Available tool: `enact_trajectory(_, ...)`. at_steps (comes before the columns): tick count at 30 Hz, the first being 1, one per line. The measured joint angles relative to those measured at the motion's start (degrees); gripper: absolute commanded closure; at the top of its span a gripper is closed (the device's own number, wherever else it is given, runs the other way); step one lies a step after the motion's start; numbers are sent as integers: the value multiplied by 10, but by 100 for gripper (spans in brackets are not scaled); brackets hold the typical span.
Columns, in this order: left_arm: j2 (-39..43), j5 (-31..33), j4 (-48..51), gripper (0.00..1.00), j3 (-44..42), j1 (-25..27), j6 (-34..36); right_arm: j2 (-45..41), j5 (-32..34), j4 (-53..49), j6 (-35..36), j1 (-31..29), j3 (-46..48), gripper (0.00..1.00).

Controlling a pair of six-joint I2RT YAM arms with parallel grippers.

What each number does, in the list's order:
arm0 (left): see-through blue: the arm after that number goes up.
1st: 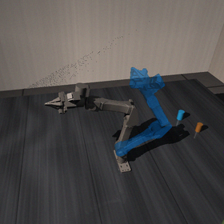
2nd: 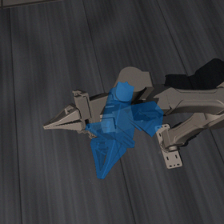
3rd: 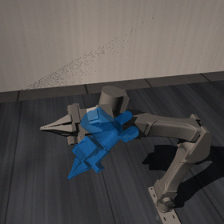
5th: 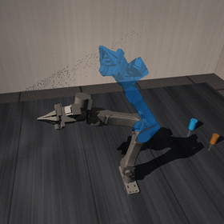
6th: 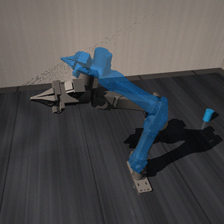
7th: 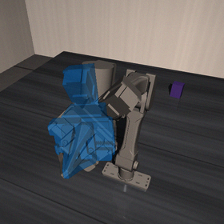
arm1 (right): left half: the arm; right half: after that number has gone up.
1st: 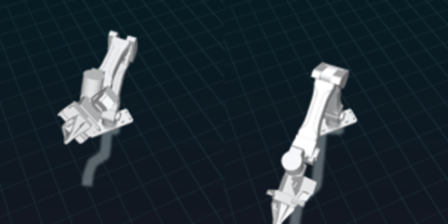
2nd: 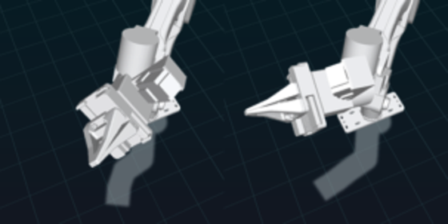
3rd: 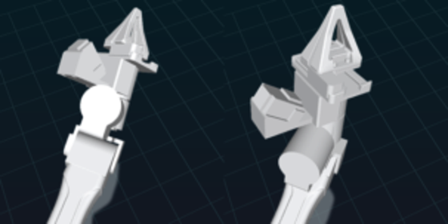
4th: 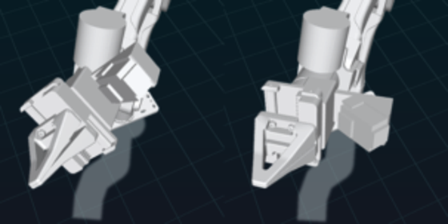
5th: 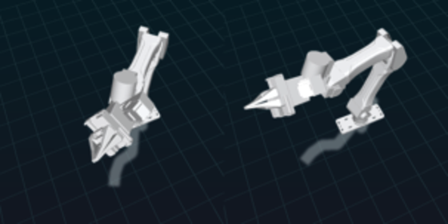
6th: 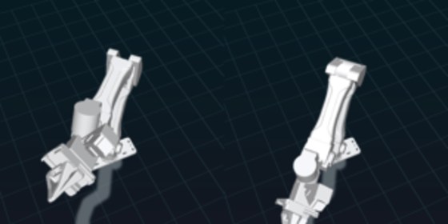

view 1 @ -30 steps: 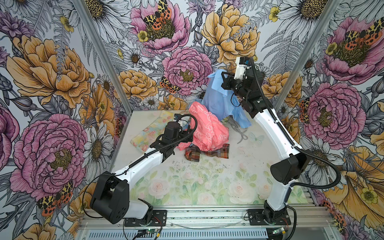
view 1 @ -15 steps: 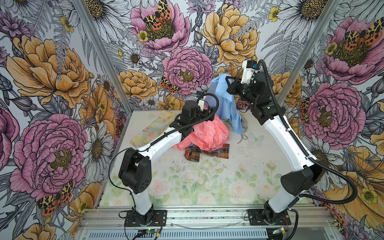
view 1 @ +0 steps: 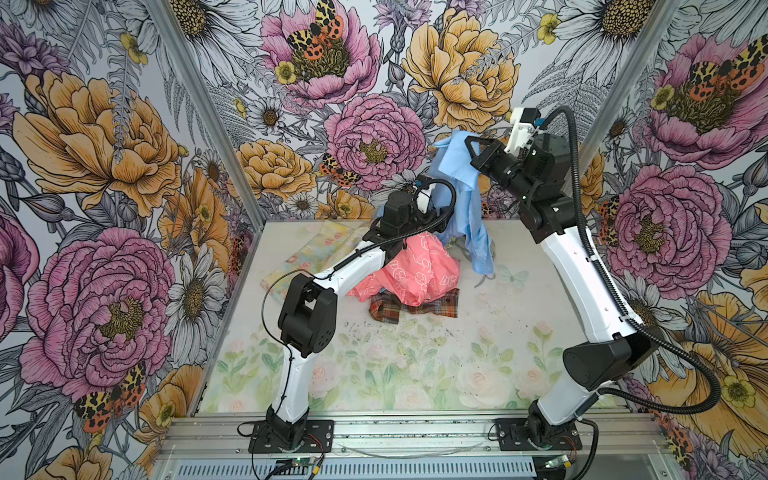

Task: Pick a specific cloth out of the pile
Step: 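Raise the blue shirt high with the right gripper, pulling it free of the pile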

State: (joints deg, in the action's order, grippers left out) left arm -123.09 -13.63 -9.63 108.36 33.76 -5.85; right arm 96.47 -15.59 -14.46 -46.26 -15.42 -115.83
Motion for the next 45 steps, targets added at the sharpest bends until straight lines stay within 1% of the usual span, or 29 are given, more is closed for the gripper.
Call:
enact_trajectory(2,-35,-6,-13,100,35,0,-10,-2,-4,11,-14,9,17,100)
enact_trajectory(5,-67,-9,-24,100,64,0,-27,-12,-8,35,-33,29,71,100)
enact_trajectory(10,-72,-7,-22,100,76,-5,-53,-43,-8,89,-70,78,200,100)
enact_trajectory(13,-71,-6,-5,100,99,-14,-68,-49,-8,117,-82,101,258,100)
enact_trajectory(14,-71,-6,6,100,112,-18,-73,-49,-8,121,-81,107,271,89)
enact_trajectory(17,-71,-4,52,100,167,-33,-90,-48,-17,120,-57,114,297,46)
enact_trajectory(18,-71,-4,70,100,192,-37,-96,-46,-26,120,-38,113,299,35)
enact_trajectory(22,-77,-3,153,100,321,-52,-119,-44,-59,126,37,113,311,15)
enact_trajectory(24,-88,-1,181,100,399,-57,-126,-44,-68,130,73,112,325,11)
enact_trajectory(26,-94,-1,202,100,459,-58,-138,-45,-72,144,111,112,356,4)
enact_trajectory(29,-85,-3,207,100,478,-58,-153,-57,-71,177,150,109,425,1)
enact_trajectory(31,-73,-7,212,100,463,-58,-160,-70,-69,205,176,104,473,0)
enact_trajectory(34,-59,-10,223,100,418,-58,-163,-88,-67,263,200,87,517,0)
enact_trajectory(37,-53,-11,235,100,374,-58,-163,-98,-64,337,225,52,537,0)
enact_trajectory(41,-53,-12,261,100,341,-59,-168,-99,-54,428,261,-4,563,0)
enact_trajectory(45,-52,-19,275,100,337,-61,-168,-56,-44,506,280,-44,567,1)
